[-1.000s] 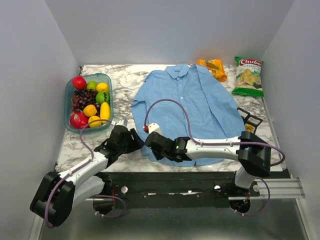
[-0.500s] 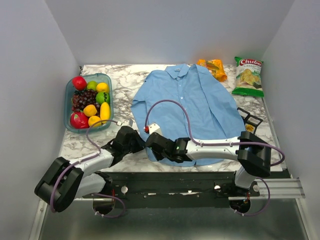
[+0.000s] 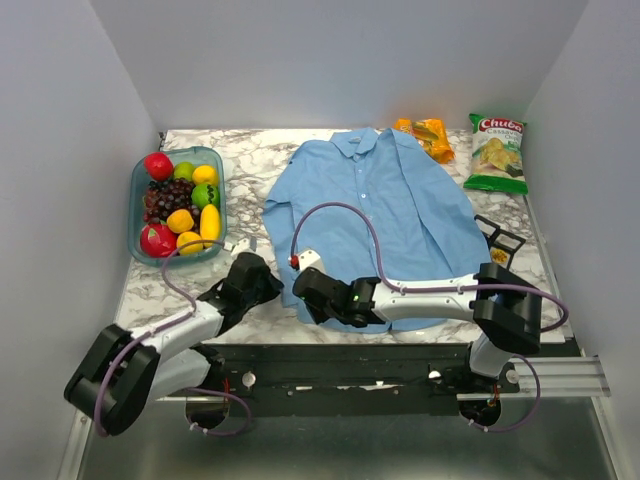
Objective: Pin the brooch onto the clothing
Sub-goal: Flatten out the clothes at the center of the board.
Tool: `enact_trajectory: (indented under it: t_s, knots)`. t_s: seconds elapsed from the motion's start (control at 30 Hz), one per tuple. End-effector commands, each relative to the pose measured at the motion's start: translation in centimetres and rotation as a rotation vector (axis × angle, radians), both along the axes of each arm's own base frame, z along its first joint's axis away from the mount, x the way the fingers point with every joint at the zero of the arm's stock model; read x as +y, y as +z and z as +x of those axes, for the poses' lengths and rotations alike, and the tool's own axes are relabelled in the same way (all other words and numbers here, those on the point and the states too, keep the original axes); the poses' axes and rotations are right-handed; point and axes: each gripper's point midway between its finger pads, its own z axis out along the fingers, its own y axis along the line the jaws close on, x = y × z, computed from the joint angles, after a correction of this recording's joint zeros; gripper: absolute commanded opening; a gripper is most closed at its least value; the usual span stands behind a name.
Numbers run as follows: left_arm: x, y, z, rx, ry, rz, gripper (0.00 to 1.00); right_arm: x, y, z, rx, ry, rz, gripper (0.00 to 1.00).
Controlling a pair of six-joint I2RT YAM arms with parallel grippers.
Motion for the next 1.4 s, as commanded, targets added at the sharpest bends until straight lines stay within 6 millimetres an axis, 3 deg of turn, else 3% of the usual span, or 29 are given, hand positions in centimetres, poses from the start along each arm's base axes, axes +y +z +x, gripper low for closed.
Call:
enact_trajectory:
  t_s: [0.0,0.2,0.3,0.47,0.5,0.57,0.67,0.7,0.8,0.87,0.93,1.13,1.37]
  knots:
    - [6.0,0.1,0.5,-0.032,0.162,0.139,0.00,1.5,-0.1,-0.3,0.000,0.025,0.017,0.01]
    - [7.3,1.5,1.1,-0.089,0.226,0.048,0.00,3.2,-0.4,-0.5,-0.008,0.053,0.008,0.01]
    - [7.8,2.3,1.1,-0.092,0.229,0.065,0.00,3.9,-0.8,-0.7,-0.003,0.060,0.005,0.10]
    - [8.1,2.8,0.8,-0.096,0.227,0.069,0.00,4.3,-1.6,-0.5,-0.008,0.054,-0.028,0.36]
    - [8.1,2.6,0.7,-0.089,0.223,0.069,0.04,4.1,-2.1,-0.4,-0.004,0.045,-0.042,0.40]
    - [7.8,2.4,0.6,-0.081,0.202,0.065,0.30,3.7,-2.6,-0.4,-0.007,0.035,-0.066,0.50]
    - [7.5,2.3,0.7,-0.068,0.181,0.072,0.50,3.1,-3.5,-0.6,-0.006,0.025,-0.101,0.60]
    - [7.4,2.6,0.9,-0.073,0.174,0.072,0.63,3.0,-3.6,-0.7,-0.005,0.018,-0.108,0.63]
    - [7.1,3.3,1.5,-0.083,0.157,0.077,0.82,2.5,-4.4,-0.8,0.004,0.009,-0.140,0.68]
    - [7.1,3.4,1.8,-0.081,0.148,0.086,0.84,2.1,-4.9,-0.8,0.009,-0.005,-0.175,0.69]
    - [6.9,3.8,2.3,-0.086,0.133,0.096,0.88,1.8,-5.0,-0.7,0.015,-0.028,-0.196,0.69]
    - [5.9,3.8,3.2,-0.063,0.066,0.106,0.97,-1.2,-6.5,-1.2,0.044,-0.091,-0.281,0.44]
    - [4.4,3.2,3.6,-0.028,-0.010,0.077,0.99,-2.9,-7.3,-1.7,0.063,-0.118,-0.325,0.01]
